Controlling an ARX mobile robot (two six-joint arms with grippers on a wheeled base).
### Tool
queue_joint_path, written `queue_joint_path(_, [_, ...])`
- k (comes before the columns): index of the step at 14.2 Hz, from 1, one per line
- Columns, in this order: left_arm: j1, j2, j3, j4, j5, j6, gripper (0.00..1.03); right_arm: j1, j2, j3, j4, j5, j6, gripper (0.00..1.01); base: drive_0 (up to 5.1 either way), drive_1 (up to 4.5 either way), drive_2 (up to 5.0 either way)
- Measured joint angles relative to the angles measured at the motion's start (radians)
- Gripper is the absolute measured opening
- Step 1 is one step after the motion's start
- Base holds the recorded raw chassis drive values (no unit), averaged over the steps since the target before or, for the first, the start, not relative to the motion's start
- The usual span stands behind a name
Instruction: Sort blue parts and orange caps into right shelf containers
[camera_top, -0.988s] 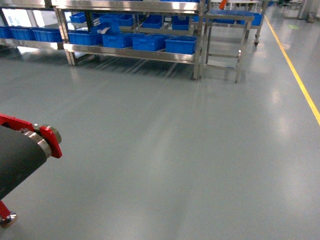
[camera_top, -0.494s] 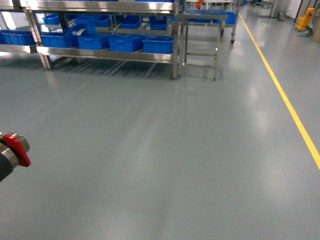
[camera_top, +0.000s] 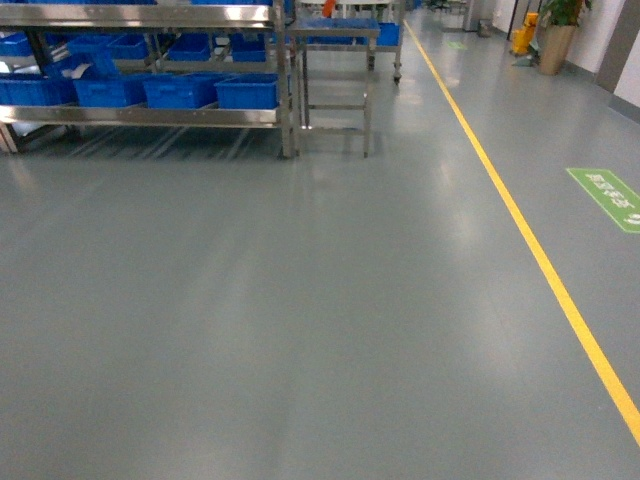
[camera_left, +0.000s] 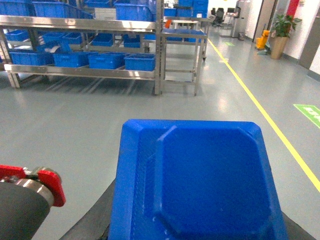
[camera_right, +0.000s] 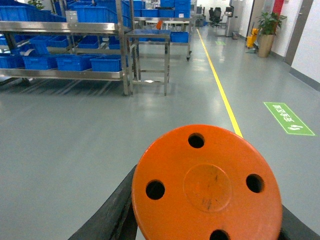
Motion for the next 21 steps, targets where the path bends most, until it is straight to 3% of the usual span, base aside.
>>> queue_joint_path(3, [-0.001, 0.0, 0.0, 0.0, 0.0, 0.0, 0.41, 0.0, 0.0, 0.0, 0.0, 0.0, 0.0, 0.45, -0.4, -0.43, -0.4])
queue_joint_path(21, [0.0, 0.0, 0.0, 0.0, 0.0, 0.0, 0.41, 0.0, 0.0, 0.0, 0.0, 0.0, 0.0, 0.45, 0.0, 4.19, -4.2])
